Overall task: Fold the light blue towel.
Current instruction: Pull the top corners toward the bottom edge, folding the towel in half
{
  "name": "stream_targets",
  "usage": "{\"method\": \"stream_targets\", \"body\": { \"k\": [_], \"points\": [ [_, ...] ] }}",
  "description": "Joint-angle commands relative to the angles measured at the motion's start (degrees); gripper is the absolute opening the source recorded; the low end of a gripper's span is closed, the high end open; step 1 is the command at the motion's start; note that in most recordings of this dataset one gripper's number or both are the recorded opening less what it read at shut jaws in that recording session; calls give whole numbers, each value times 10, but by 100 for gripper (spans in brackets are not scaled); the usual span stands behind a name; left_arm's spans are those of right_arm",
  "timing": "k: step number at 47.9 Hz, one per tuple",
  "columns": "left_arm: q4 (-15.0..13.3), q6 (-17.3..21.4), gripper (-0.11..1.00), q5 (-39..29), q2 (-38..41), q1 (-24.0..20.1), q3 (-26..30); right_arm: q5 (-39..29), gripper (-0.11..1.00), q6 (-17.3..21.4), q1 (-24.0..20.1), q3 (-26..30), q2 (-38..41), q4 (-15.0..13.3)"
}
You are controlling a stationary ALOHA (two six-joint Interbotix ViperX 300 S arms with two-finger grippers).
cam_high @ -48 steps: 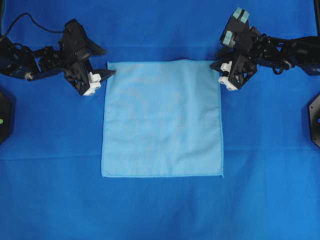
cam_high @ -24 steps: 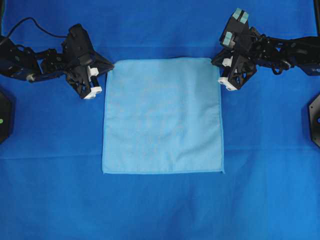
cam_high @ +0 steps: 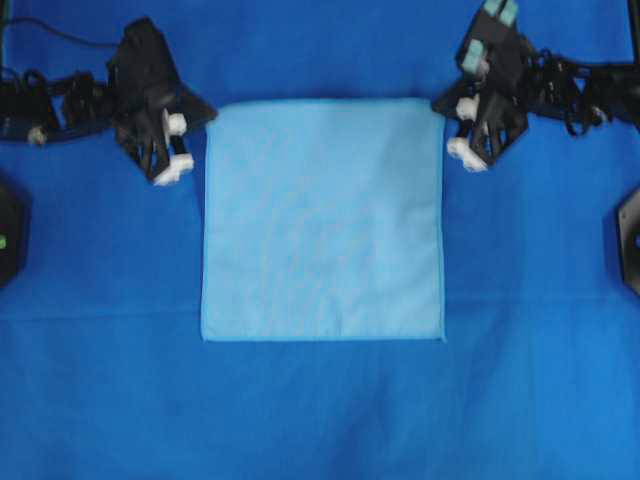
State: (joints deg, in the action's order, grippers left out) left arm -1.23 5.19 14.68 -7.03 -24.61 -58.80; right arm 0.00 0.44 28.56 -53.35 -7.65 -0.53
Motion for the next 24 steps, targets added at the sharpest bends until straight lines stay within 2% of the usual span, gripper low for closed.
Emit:
{"method": "stream_targets", "body": {
  "k": [1, 9, 14, 24],
  "points": [
    [-2, -3, 3, -7, -16, 4, 1, -14, 2, 1, 0, 5, -24, -1],
    [-1, -4, 3, -8, -18, 32, -5, -20, 2, 4, -15, 4, -27, 4],
    [-2, -4, 3, -10, -18, 55, -8, -23, 2, 5, -39, 3, -29, 11],
    [-2, -25, 3, -35, -18, 134, -12, -53, 2, 31, -124, 0, -29, 53]
  ]
}}
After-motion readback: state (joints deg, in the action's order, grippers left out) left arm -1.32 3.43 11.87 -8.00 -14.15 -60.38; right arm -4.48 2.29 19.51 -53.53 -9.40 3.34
